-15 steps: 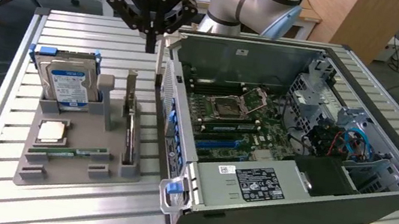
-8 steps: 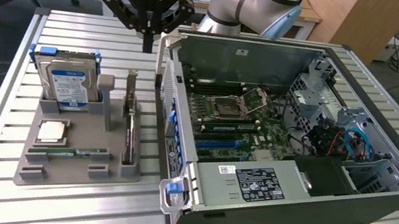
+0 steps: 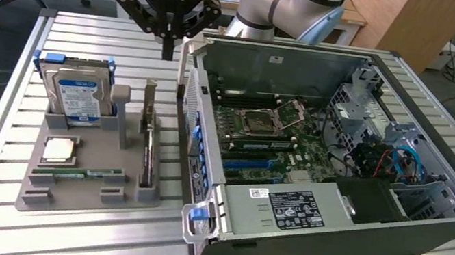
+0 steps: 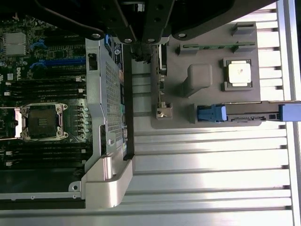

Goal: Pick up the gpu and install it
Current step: 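Reach for the gpu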

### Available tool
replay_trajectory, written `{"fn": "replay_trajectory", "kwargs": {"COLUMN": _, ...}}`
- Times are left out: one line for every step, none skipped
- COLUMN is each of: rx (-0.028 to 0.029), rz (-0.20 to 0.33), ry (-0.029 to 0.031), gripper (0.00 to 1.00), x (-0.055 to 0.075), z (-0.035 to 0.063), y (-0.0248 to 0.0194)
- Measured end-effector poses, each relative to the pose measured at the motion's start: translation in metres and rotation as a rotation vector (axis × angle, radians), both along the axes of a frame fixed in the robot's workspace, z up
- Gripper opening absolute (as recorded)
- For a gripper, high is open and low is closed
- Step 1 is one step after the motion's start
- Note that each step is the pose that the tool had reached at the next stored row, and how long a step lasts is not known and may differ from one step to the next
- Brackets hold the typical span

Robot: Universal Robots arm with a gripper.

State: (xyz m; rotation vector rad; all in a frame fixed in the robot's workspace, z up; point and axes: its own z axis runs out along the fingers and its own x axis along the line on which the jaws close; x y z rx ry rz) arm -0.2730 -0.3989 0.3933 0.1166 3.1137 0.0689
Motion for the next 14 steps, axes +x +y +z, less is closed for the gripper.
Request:
{"fn": "replay_trajectory", "kwargs": {"rx": 0.0000, "rz": 0.000, "ry": 0.0001, "gripper": 0.11, "x": 0.000, "z": 0.0000, "y": 0.0000}}
{"fn": "replay_trajectory", "kwargs": {"rx": 0.0000, "rz": 0.000, "ry": 0.0000, "gripper": 0.11, "x": 0.000, "z": 0.0000, "y": 0.0000}}
{"fn": "replay_trajectory", "kwargs": {"rx": 0.0000, "rz": 0.000, "ry": 0.0000, "gripper": 0.11, "x": 0.000, "z": 0.0000, "y": 0.0000}}
{"fn": "replay_trajectory", "kwargs": {"rx": 0.0000, "rz": 0.000, "ry": 0.0000, "gripper": 0.11, "x": -0.001, "z": 0.0000, "y": 0.0000}}
{"fn": "replay_trajectory", "kwargs": {"rx": 0.0000, "rz": 0.000, "ry": 0.0000, "gripper": 0.11, "x": -0.001, "z": 0.0000, "y": 0.0000}}
{"fn": "replay_trajectory", "kwargs": {"rx": -0.0001, "rz": 0.000, "ry": 0.0001, "gripper": 0.11, "x": -0.001, "z": 0.0000, "y": 0.0000}}
{"fn": "replay_trajectory", "kwargs": {"rx": 0.0000, "rz": 0.000, "ry": 0.0001, "gripper": 0.11, "x": -0.002, "z": 0.0000, "y": 0.0000}}
{"fn": "replay_trajectory", "kwargs": {"rx": 0.0000, "rz": 0.000, "ry": 0.0000, "gripper": 0.11, "x": -0.003, "z": 0.0000, "y": 0.0000}}
{"fn": "replay_trajectory", "kwargs": {"rx": 0.0000, "rz": 0.000, "ry": 0.0000, "gripper": 0.11, "x": -0.005, "z": 0.0000, "y": 0.0000}}
{"fn": "replay_trajectory", "kwargs": {"rx": 0.0000, "rz": 0.000, "ry": 0.0000, "gripper": 0.11, "x": -0.006, "z": 0.0000, "y": 0.0000}}
{"fn": "replay_trajectory", "kwargs": {"rx": 0.0000, "rz": 0.000, "ry": 0.0000, "gripper": 0.11, "x": -0.007, "z": 0.0000, "y": 0.0000}}
{"fn": "replay_trajectory", "kwargs": {"rx": 0.0000, "rz": 0.000, "ry": 0.0000, "gripper": 0.11, "x": -0.008, "z": 0.0000, "y": 0.0000}}
{"fn": "replay_trajectory", "kwargs": {"rx": 0.0000, "rz": 0.000, "ry": 0.0000, "gripper": 0.11, "x": -0.010, "z": 0.0000, "y": 0.0000}}
{"fn": "replay_trajectory", "kwargs": {"rx": 0.0000, "rz": 0.000, "ry": 0.0000, "gripper": 0.11, "x": -0.011, "z": 0.0000, "y": 0.0000}}
